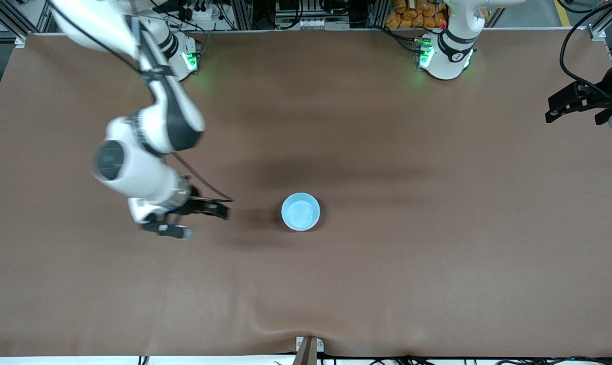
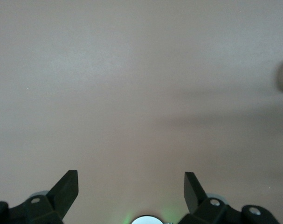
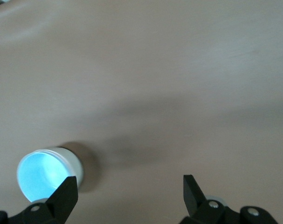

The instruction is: Stack pink and blue bowls on white bowl

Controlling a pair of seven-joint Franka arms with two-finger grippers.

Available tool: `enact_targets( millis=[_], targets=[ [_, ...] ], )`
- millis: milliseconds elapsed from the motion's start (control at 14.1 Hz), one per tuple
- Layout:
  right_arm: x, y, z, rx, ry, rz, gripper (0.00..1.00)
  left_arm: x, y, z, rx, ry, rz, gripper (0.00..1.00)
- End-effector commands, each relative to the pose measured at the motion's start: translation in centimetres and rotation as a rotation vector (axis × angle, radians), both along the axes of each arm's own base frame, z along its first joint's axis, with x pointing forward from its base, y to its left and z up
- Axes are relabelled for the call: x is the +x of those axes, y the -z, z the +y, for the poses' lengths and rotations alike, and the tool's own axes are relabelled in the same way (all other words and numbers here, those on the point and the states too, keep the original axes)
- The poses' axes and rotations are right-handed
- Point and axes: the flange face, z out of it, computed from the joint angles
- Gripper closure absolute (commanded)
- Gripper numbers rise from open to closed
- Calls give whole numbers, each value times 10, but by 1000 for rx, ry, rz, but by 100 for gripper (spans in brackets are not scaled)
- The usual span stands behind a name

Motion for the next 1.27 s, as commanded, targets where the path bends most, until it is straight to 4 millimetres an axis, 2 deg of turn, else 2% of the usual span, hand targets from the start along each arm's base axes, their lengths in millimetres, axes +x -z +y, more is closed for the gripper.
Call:
enact_targets(
  millis=[0, 71, 283, 495, 707, 848, 1202],
  targets=[
    [-20, -39, -64, 1, -44, 35, 0, 1, -1, -2, -17, 5, -7, 0],
    [-23, -55, -93, -32, -64, 38, 0, 1, -2, -5, -16, 10, -10, 0],
    [-47, -113, -163, -122, -126, 44, 0, 2, -2, -6, -16, 11, -10, 0],
    [-73, -168, -209, -156, -155, -3, 0, 3, 0, 0, -16, 16, -5, 0],
    [-93, -200, -233, -192, -173, 5, 0, 4, 2, -2, -16, 17, 1, 0],
    [-98, -217, -248, -199, -170, 0, 0, 4, 3, -2, -16, 17, 6, 0],
    [-107, -256, -249, -216, -160, 34, 0, 4, 3, 0, -13, 16, 4, 0]
  ],
)
